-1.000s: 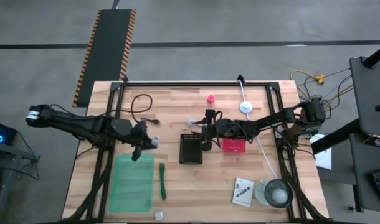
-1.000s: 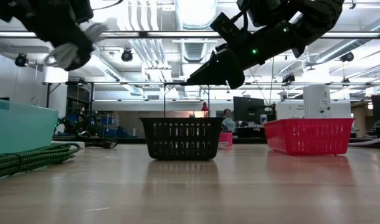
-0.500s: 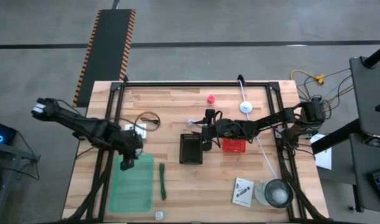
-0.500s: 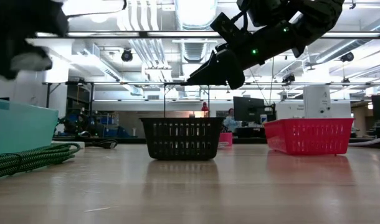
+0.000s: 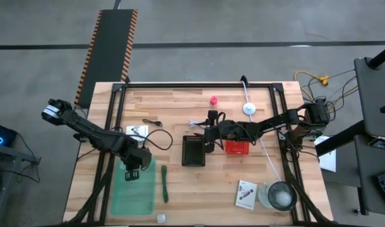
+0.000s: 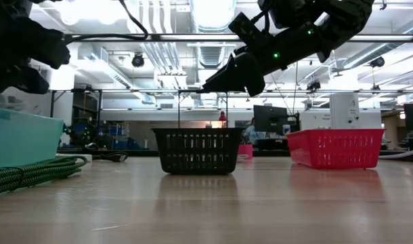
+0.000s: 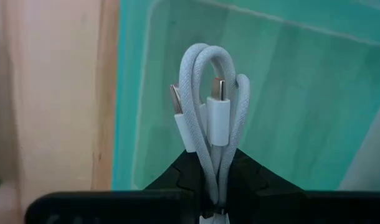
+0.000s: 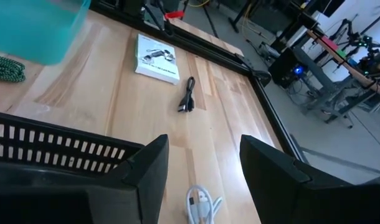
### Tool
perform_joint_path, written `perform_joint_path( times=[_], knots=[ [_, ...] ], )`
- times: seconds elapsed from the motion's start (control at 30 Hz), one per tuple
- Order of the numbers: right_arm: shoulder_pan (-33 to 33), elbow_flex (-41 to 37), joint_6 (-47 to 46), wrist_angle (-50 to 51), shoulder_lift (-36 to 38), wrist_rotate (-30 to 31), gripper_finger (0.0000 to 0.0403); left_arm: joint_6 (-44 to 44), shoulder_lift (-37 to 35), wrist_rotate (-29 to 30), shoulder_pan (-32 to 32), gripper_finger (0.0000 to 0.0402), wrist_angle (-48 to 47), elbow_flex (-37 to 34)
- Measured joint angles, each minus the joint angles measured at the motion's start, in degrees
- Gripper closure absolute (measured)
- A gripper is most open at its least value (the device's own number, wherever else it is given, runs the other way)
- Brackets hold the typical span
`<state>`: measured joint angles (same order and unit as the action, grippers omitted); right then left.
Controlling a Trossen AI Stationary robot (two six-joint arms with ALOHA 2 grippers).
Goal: Pick and place items into bin
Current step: Put the bottom white charger cable into the green bin
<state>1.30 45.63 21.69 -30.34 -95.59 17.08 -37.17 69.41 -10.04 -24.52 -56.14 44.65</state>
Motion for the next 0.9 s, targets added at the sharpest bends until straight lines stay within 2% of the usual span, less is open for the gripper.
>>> perform_joint_path(
  times=[0.23,0.47,0.9],
  knots=[
    [0.0,0.0,0.3,-0.1,0.0,0.0,0.0218,0.0,1.7,-0.2,-1.2,0.0379,0.0,0.6],
    [0.0,0.0,0.8,-0.1,0.0,0.0,0.0218,-0.1,1.1,-0.2,-1.1,0.0354,0.0,0.6],
    [0.0,0.0,1.0,0.0,0.0,0.0,0.0218,-0.3,1.1,-0.2,-1.1,0.0348,0.1,0.6]
  ],
)
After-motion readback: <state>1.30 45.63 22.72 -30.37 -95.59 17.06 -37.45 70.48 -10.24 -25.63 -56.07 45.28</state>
